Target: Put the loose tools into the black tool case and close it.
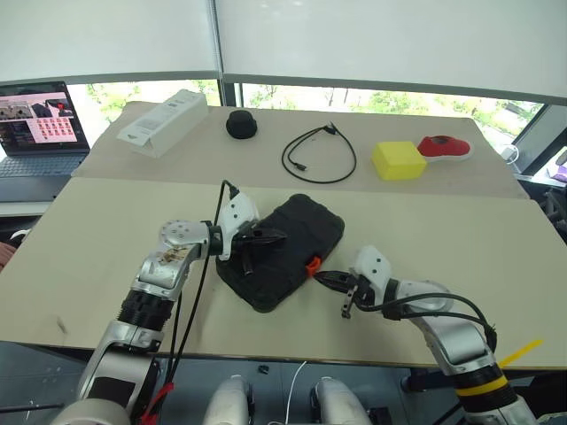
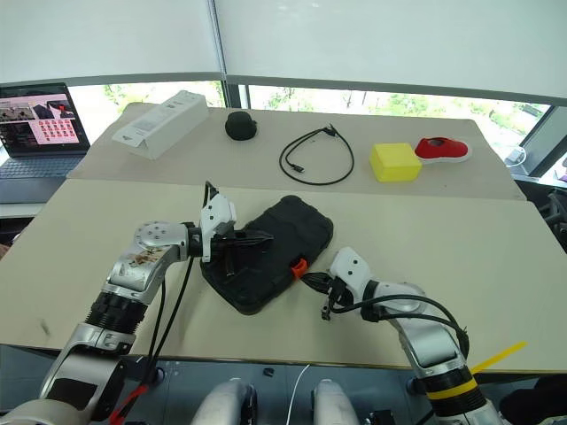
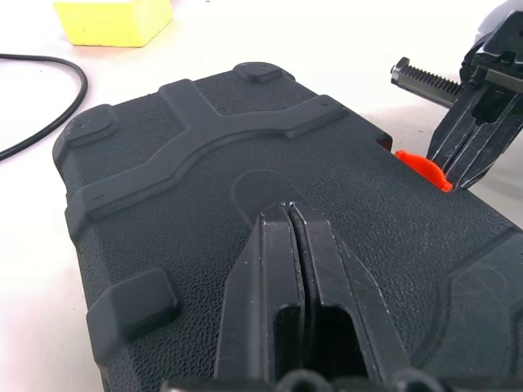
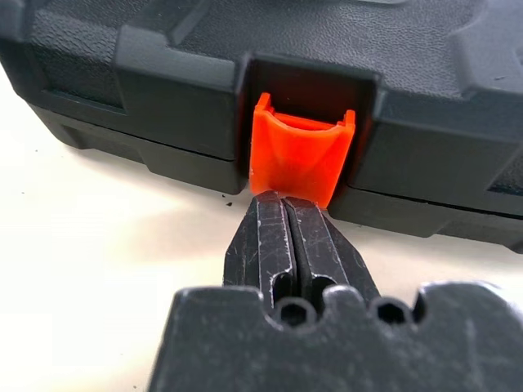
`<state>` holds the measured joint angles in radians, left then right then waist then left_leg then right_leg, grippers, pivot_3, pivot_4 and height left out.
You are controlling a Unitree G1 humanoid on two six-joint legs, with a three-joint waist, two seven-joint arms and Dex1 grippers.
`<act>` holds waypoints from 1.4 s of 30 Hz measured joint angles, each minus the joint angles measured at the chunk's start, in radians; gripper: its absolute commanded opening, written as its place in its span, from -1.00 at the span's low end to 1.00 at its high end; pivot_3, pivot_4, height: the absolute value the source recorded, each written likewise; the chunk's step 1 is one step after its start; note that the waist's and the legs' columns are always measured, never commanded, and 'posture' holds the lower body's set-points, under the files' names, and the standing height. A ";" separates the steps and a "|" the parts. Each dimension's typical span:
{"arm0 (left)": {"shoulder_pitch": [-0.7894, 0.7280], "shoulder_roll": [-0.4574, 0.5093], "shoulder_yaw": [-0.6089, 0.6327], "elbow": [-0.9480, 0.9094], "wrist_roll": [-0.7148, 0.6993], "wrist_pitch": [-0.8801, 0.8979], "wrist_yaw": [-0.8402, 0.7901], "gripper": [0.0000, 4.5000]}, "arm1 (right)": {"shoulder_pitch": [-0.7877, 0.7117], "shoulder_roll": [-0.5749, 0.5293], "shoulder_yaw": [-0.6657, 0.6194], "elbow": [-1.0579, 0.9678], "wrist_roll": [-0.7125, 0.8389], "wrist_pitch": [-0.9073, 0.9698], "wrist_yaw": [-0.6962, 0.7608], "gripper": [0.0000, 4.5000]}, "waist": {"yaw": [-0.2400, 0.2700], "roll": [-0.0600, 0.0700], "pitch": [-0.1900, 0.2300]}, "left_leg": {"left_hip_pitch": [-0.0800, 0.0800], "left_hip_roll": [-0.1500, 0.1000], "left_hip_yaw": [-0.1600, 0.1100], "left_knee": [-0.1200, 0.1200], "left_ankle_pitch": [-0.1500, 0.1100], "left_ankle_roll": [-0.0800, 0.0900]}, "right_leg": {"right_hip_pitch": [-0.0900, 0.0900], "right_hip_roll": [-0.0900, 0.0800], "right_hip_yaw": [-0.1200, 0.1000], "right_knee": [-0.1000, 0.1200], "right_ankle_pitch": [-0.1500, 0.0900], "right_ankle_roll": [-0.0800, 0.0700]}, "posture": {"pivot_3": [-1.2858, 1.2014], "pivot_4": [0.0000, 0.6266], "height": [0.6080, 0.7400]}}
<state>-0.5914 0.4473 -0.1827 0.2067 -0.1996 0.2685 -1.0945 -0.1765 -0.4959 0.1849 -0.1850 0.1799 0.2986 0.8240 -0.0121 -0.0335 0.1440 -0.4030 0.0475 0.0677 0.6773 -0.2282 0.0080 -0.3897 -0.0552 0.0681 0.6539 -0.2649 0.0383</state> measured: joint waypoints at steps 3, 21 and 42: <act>0.000 0.002 0.000 0.000 0.001 0.003 -0.003 -0.95 | -0.004 0.013 0.001 0.014 -0.001 0.000 0.000 -0.98 | -0.001 0.000 0.000 | 0.000 0.000 0.000 0.000 0.000 0.000 | 0.000 0.000 0.000 0.000 0.000 0.000 | 0.03 -0.52 1.00; 0.069 0.014 0.029 -0.056 -0.020 0.028 -0.013 -0.67 | -0.055 0.051 0.017 0.061 0.001 0.037 0.013 -0.87 | -0.017 0.006 -0.003 | 0.003 0.001 -0.001 -0.003 0.000 0.000 | 0.000 0.001 0.002 0.001 -0.001 -0.002 | 0.03 -0.52 1.00; 0.762 0.242 0.599 -0.195 -0.114 -0.338 0.123 1.00 | -0.048 -0.227 -0.325 0.465 0.157 -0.491 0.410 0.96 | -0.011 -0.005 0.006 | 0.003 0.002 -0.001 -0.017 0.000 0.000 | -0.002 -0.006 0.001 -0.012 -0.001 -0.002 | 0.03 -0.52 1.00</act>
<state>0.1708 0.6894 0.4166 0.0119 -0.3138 -0.0695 -0.9718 -0.2240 -0.7226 -0.1404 0.2799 0.3365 -0.1924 1.2336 -0.0232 -0.0386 0.1496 -0.4003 0.0498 0.0663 0.6608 -0.2283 0.0078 -0.3917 -0.0615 0.0688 0.6419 -0.2662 0.0361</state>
